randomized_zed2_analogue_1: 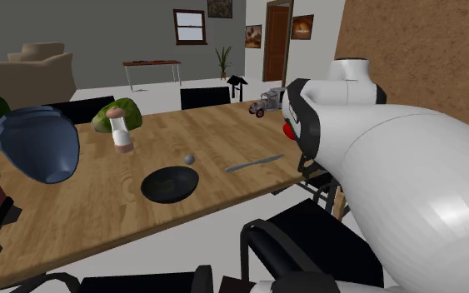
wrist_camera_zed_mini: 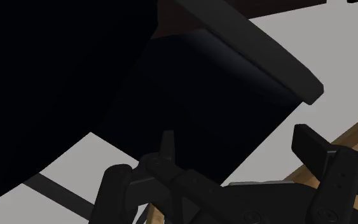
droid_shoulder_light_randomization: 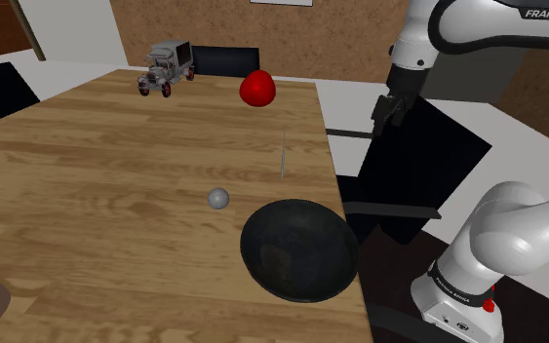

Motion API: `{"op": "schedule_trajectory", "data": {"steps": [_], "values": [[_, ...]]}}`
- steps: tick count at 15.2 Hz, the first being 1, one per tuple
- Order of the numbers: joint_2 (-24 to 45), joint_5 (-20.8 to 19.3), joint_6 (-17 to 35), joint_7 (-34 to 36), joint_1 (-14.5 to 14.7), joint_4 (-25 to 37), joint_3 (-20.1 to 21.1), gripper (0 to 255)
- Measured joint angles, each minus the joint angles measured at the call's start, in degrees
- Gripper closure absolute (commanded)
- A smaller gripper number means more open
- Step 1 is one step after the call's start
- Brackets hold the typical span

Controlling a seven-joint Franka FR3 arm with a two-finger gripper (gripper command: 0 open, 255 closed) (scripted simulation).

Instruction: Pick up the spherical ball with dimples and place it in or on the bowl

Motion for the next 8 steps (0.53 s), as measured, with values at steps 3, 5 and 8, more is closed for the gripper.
{"op": "schedule_trajectory", "data": {"steps": [3,5,8], "values": [[-0.04,1.06,0.40,1.73,0.56,-0.25,1.50,0],[0.24,2.67,1.15,4.44,1.42,-0.38,3.82,0],[1.46,5.30,1.57,8.96,2.81,1.02,7.77,0]]}}
